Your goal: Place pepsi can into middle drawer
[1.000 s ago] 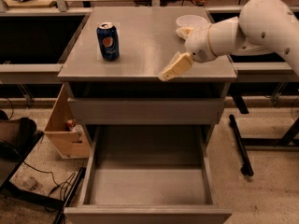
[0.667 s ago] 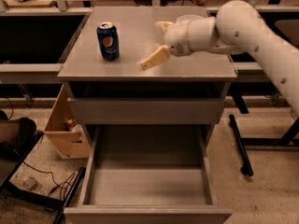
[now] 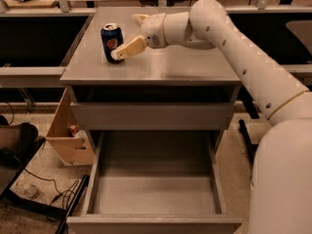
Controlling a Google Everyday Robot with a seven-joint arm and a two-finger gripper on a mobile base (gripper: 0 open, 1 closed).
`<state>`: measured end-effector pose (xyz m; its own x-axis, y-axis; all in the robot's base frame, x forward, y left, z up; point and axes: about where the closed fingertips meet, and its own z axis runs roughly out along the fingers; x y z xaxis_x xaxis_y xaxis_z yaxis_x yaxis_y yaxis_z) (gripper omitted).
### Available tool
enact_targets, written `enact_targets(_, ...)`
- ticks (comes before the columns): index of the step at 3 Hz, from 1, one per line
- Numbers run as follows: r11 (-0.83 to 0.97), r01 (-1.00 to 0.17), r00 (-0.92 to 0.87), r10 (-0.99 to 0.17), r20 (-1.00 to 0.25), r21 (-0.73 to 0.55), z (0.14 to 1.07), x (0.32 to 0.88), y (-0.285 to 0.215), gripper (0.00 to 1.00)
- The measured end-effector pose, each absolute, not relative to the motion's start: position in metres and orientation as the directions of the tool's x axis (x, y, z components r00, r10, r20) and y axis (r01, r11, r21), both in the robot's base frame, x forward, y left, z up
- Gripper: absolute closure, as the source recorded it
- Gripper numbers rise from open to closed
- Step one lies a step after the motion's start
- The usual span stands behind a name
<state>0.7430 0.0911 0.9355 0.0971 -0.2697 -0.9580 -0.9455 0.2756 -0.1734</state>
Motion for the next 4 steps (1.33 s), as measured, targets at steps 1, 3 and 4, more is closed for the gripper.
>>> enact_targets(1,0.296,-0.949,0.029,-0.268,-0.963,-0.111,0.915,0.763,0.114,0.00)
enact_targets(3,0.329,-0.944,-0.032,-0.152,-0.988,-0.020,0.895,0.809,0.137,0.25)
enact_targets(4,0.331,-0.943,-0.030,-0.149,-0.988,-0.021,0.896,0.811,0.136,0.48)
